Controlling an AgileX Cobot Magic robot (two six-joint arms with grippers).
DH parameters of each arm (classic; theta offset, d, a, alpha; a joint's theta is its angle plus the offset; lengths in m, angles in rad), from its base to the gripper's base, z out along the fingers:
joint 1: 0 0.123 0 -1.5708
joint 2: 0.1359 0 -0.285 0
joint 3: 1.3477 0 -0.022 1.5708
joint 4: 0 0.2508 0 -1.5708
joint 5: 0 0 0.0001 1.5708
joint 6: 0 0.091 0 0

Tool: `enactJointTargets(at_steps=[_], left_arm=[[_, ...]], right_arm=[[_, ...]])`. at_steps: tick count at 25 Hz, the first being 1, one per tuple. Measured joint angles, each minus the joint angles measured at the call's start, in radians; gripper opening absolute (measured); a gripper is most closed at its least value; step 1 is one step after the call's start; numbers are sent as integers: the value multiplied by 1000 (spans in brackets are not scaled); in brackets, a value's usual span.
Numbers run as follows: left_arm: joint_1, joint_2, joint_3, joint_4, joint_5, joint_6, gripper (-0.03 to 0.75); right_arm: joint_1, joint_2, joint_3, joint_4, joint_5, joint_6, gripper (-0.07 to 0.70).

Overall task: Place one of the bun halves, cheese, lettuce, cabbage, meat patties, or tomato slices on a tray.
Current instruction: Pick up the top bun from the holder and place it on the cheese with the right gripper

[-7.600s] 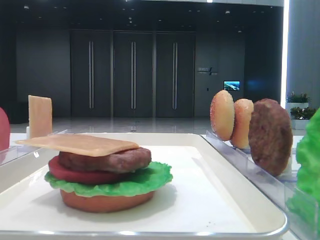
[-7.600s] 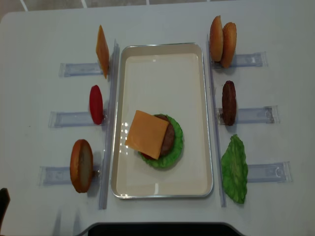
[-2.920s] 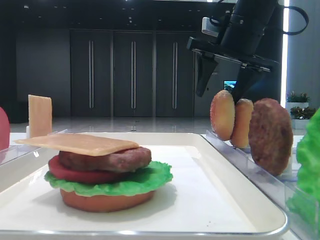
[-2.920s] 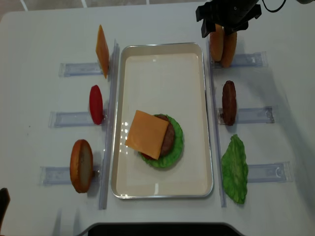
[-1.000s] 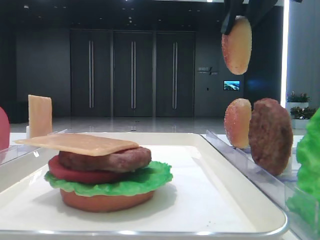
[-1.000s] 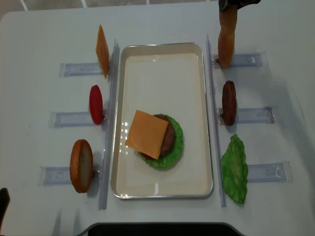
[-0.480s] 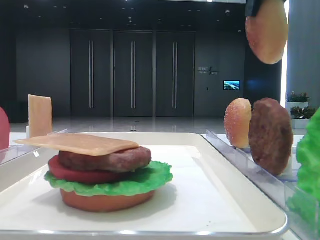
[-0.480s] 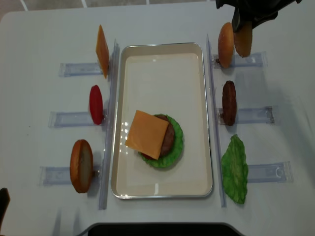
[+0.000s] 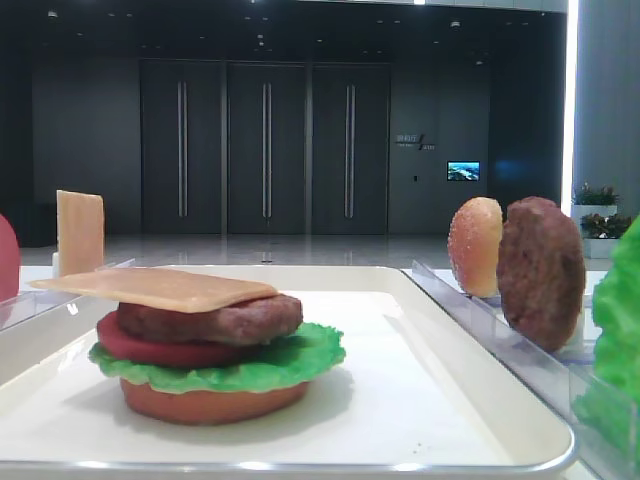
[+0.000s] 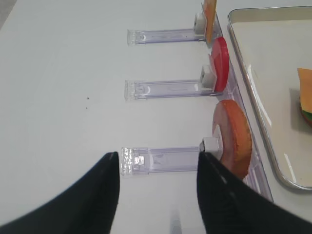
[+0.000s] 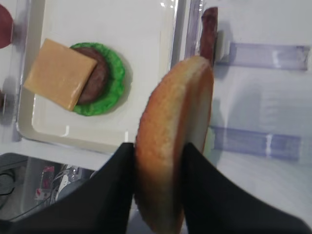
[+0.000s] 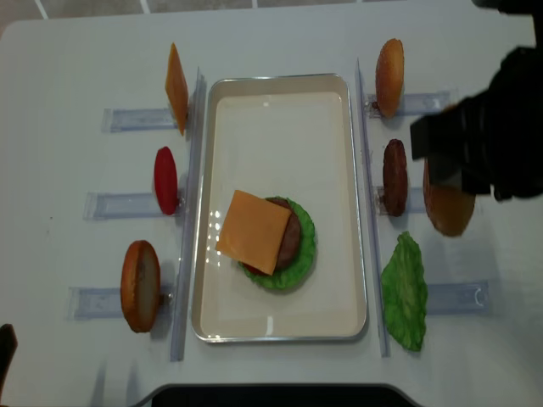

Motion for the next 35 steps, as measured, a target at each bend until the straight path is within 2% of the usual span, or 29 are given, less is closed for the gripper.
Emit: enactJointTargets(at_steps=[5,11,13,16,20,22,25,28,31,33,35], left_arm=[[0,0,0,0,0,0,391],[0,0,0,0,0,0,391],[0,0,0,0,0,0,391],[0,0,0,0,0,0,391],[0,0,0,0,0,0,391],[0,0,0,0,0,0,391],[0,0,0,0,0,0,391],[0,0,0,0,0,0,391],[0,0,0,0,0,0,391],[0,0,0,0,0,0,391],[0,0,0,0,0,0,391]], right_arm=[[124,-132,87,-70,5,165,212],[142,-142,102,-77,1,166,212],[142,-142,109,-35,-50,123,212],[142,-141,159,110,-215,14,212],[142,-114,273,342,-446,-201,212],[142,-85,330,502,-554,-352,212],[140,-30,374,766,-648,-615,212],[108,33,381,1043,-652,-902,212],[35,109,381,1316,-612,-1188,212],[-28,173,386,1483,-518,-1363,212],[-91,234,400,1601,-422,-1491,212]])
